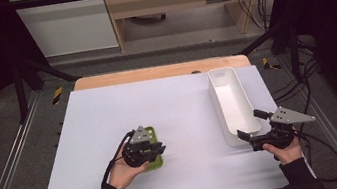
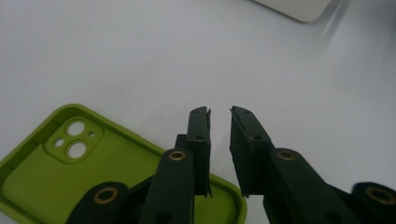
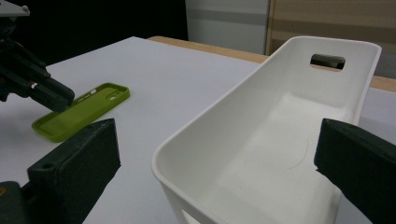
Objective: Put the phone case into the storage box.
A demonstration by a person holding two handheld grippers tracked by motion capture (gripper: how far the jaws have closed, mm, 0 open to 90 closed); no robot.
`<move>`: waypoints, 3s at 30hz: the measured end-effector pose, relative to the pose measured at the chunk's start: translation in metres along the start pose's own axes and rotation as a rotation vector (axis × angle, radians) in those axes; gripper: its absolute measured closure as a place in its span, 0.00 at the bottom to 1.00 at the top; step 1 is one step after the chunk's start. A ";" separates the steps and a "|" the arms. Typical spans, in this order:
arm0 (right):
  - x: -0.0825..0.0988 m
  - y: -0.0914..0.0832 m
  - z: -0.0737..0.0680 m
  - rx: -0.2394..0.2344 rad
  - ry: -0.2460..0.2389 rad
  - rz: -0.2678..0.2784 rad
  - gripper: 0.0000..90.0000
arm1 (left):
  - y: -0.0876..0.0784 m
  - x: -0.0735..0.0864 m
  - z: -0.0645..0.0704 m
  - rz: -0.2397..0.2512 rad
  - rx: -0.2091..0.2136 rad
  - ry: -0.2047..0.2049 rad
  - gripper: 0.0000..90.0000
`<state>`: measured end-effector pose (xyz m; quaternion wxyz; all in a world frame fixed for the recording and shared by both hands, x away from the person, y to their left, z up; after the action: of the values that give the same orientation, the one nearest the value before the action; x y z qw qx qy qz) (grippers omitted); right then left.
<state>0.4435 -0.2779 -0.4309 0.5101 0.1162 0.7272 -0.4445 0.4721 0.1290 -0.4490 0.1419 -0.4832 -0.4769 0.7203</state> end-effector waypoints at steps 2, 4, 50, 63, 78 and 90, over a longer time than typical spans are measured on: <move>0.000 0.000 0.000 0.000 -0.005 0.001 0.01 | 0.003 0.000 0.001 -0.019 0.004 0.002 0.90; 0.000 0.000 0.000 -0.001 -0.001 -0.001 0.01 | 0.006 0.000 0.002 -0.038 0.003 0.013 0.93; 0.000 0.001 0.000 -0.001 -0.004 -0.009 0.01 | 0.021 0.002 0.012 -0.213 -0.016 0.088 1.00; 0.000 0.000 0.000 0.000 -0.006 -0.009 0.01 | 0.016 0.008 0.012 -0.238 -0.030 0.100 1.00; 0.000 0.000 0.000 0.003 -0.007 -0.007 0.01 | 0.005 0.023 0.005 -0.254 -0.058 0.085 1.00; 0.000 0.000 0.000 0.001 -0.007 -0.006 0.01 | -0.002 0.032 -0.002 -0.253 -0.089 0.061 1.00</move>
<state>0.4431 -0.2778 -0.4312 0.5114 0.1127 0.7254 -0.4468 0.4573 0.1523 -0.4659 0.2244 -0.4469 -0.5610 0.6597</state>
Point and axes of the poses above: each handheld gripper's, and its own axes: y roughly forward along the jaws, x roughly out of its underside, z roughly to its right, the point moved 1 cm from there along y, roughly forward along the jaws, and after that the axes turned 15 degrees about -z, right-handed, at the moved point
